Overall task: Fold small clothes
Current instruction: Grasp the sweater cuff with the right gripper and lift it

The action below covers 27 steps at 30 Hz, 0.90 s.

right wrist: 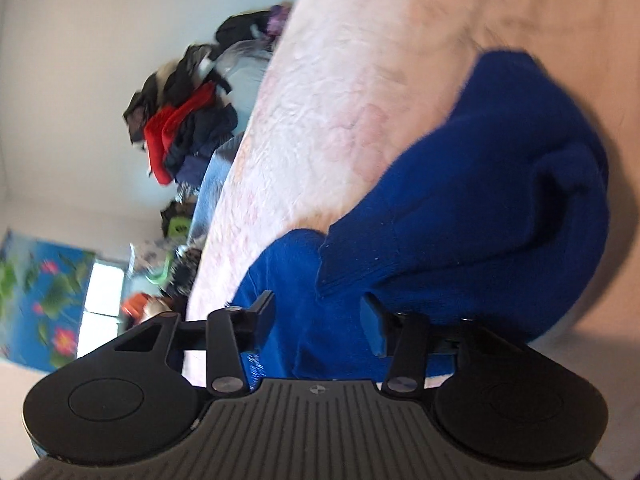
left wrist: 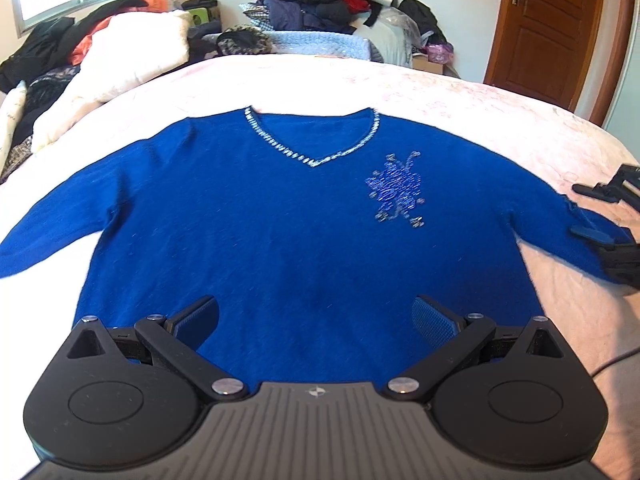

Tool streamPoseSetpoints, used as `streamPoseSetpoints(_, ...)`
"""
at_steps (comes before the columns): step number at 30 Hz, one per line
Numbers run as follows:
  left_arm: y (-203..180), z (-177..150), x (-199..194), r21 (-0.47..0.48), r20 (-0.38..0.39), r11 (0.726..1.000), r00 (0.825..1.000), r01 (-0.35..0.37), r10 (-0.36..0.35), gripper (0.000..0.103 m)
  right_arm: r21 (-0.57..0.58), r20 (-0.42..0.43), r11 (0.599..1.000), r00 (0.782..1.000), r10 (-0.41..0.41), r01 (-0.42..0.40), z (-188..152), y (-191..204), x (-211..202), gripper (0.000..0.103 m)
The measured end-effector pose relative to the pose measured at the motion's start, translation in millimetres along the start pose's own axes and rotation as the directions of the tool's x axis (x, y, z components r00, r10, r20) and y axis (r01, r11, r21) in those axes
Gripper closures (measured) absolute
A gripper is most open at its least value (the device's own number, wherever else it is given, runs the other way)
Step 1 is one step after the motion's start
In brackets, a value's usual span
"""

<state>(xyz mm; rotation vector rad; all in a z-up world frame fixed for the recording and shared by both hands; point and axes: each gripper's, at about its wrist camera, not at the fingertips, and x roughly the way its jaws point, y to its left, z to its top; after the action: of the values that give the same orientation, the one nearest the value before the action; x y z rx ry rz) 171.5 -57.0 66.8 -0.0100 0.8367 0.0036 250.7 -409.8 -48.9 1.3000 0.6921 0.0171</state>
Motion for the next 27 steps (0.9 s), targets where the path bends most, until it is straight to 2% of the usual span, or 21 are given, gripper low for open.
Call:
streamPoseSetpoints(3, -9.9, 7.5, 1.9, 0.014, 0.013, 1.000, 1.000, 0.017, -0.017, 0.000, 0.089, 0.014, 0.995, 0.999, 0.035, -0.036, 1.6, -11.7, 3.9, 0.061)
streamPoseSetpoints(7, -23.2, 15.1, 5.3, 0.033, 0.023, 0.999, 0.999, 0.033, -0.034, 0.000, 0.158, 0.074, 0.979, 0.991, 0.115, -0.126, 6.2, -23.1, -1.6, 0.061)
streamPoseSetpoints(9, -29.3, 17.7, 8.5, 0.042, 0.020, 0.998, 0.999, 0.042, -0.043, 0.000, 0.166, 0.085, 0.979, 0.991, 0.106, -0.119, 11.5, -25.1, 1.0, 0.063)
streamPoseSetpoints(14, -39.2, 27.9, 12.6, 0.045, 0.027, 0.996, 0.996, 0.078, -0.079, 0.000, 0.155, 0.077, 0.983, 0.993, 0.084, -0.096, 16.1, -29.4, 6.5, 0.092)
streamPoseSetpoints(16, -37.2, 36.1, 12.5, 0.013, 0.039, 0.989, 0.989, 0.145, -0.145, 0.000, 0.115, 0.105, 0.986, 0.988, 0.111, -0.123, 12.6, -28.1, 2.3, 0.092)
streamPoseSetpoints(17, -33.2, 41.0, 14.0, -0.025, 0.042, 0.979, 0.978, 0.204, -0.203, 0.000, 0.083, 0.111, 0.988, 0.986, 0.124, -0.133, 11.4, -25.1, 1.3, 0.092)
streamPoseSetpoints(18, -26.6, 46.0, 17.1, -0.081, 0.046, 0.957, 0.960, 0.278, -0.275, 0.000, 0.042, 0.110, 0.989, 0.985, 0.136, -0.142, 9.1, -21.0, -0.4, 0.092)
streamPoseSetpoints(20, -14.9, 57.0, 28.7, -0.227, 0.044, 0.884, 0.911, 0.409, -0.411, 0.000, -0.038, 0.084, 0.985, 0.982, 0.172, -0.169, 2.9, -11.6, -2.9, 0.093)
streamPoseSetpoints(21, -10.0, 61.9, 37.6, -0.305, 0.046, 0.821, 0.868, 0.483, -0.494, 0.000, -0.086, 0.060, 0.979, 0.980, 0.191, -0.185, -2.8, -6.2, -5.9, 0.093)
streamPoseSetpoints(22, -6.8, 65.3, 47.8, -0.382, 0.049, 0.744, 0.816, 0.548, -0.576, 0.000, -0.127, 0.035, 0.971, 0.977, 0.210, -0.205, -9.2, -0.4, -7.0, 0.093)
streamPoseSetpoints(24, -8.1, 67.7, 68.0, -0.526, 0.050, 0.591, 0.716, 0.612, -0.696, 0.000, -0.169, -0.031, 0.949, 0.963, 0.266, -0.268, -24.0, 8.3, -10.8, 0.092)
streamPoseSetpoints(25, -12.3, 67.2, 76.6, -0.570, 0.056, 0.527, 0.670, 0.630, -0.740, 0.000, -0.182, -0.068, 0.938, 0.955, 0.289, -0.297, -31.0, 12.2, -11.7, 0.092)
streamPoseSetpoints(26, -18.2, 65.6, 82.6, -0.597, 0.066, 0.477, 0.632, 0.645, -0.772, 0.000, -0.199, -0.104, 0.927, 0.947, 0.304, -0.319, -37.9, 16.3, -12.1, 0.092)
streamPoseSetpoints(27, -25.5, 63.7, 87.6, -0.608, 0.070, 0.447, 0.605, 0.656, -0.793, 0.000, -0.215, -0.133, 0.917, 0.941, 0.313, -0.335, -44.5, 20.1, -12.8, 0.092)
